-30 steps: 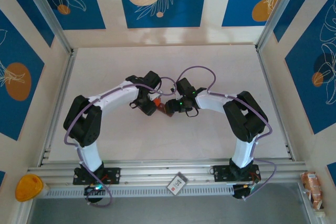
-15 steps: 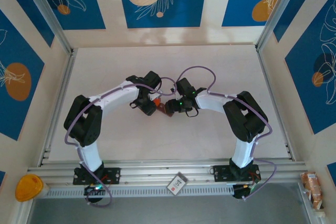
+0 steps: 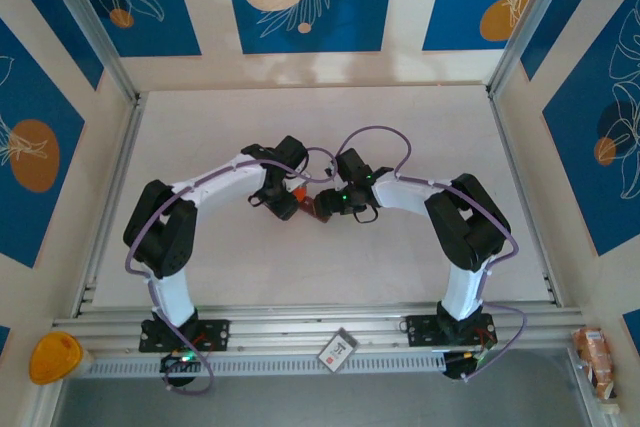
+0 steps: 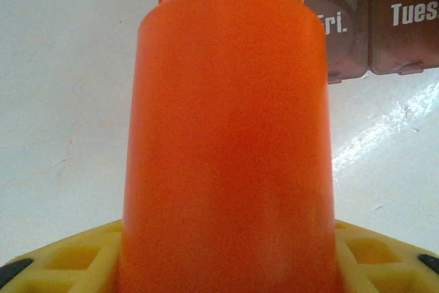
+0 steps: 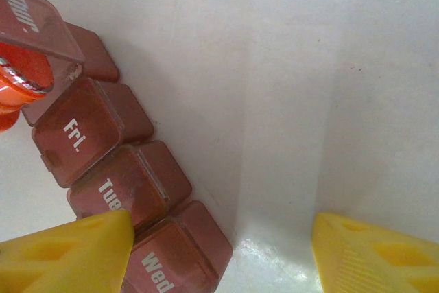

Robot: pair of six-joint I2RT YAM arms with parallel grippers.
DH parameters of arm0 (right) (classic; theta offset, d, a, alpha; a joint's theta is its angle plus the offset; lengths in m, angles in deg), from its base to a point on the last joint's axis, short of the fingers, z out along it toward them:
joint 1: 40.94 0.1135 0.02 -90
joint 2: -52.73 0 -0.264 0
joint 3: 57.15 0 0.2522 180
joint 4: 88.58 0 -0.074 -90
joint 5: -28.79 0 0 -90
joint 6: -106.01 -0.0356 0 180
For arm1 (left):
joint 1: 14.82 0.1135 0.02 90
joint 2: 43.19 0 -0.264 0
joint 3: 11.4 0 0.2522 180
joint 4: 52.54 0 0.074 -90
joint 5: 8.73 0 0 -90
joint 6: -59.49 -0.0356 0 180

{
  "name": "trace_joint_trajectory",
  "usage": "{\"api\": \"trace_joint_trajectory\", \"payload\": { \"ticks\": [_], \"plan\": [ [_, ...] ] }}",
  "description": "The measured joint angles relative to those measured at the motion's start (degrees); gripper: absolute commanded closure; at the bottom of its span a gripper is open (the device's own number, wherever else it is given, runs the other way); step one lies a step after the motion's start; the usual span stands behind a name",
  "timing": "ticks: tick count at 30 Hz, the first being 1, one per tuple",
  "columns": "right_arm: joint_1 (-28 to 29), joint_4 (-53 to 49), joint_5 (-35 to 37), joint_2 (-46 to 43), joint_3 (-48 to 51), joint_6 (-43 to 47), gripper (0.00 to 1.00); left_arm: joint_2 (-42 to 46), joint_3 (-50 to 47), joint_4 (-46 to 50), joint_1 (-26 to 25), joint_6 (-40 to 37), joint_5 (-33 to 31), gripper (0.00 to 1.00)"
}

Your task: Sort the pills into containers

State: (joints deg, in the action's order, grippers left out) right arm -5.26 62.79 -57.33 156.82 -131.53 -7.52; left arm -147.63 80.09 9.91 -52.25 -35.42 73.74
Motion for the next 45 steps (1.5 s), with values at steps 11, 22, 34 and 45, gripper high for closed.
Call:
{"api": "trace_joint_trajectory", "payload": {
  "ticks": [11, 22, 34, 45],
  "plan": [
    [0.0, 0.0, 0.0, 0.0, 0.0, 0.0, 0.3, 0.0, 0.3, 0.4, -0.2, 0.0, 0.0, 1.0],
    [0.0, 0.0, 0.0, 0.0, 0.0, -0.2, 0.3, -0.6, 0.9, 1.3, -0.3, 0.0, 0.0, 1.0],
    [0.0, 0.0, 0.0, 0.0, 0.0, -0.2, 0.3, -1.1, 1.7, 3.0, -0.8, 0.0, -0.1, 1.0],
    [0.0, 0.0, 0.0, 0.0, 0.0, -0.2, 0.3, -1.2, 1.9, 3.5, -0.9, 0.0, -0.5, 1.0]
  ]
}}
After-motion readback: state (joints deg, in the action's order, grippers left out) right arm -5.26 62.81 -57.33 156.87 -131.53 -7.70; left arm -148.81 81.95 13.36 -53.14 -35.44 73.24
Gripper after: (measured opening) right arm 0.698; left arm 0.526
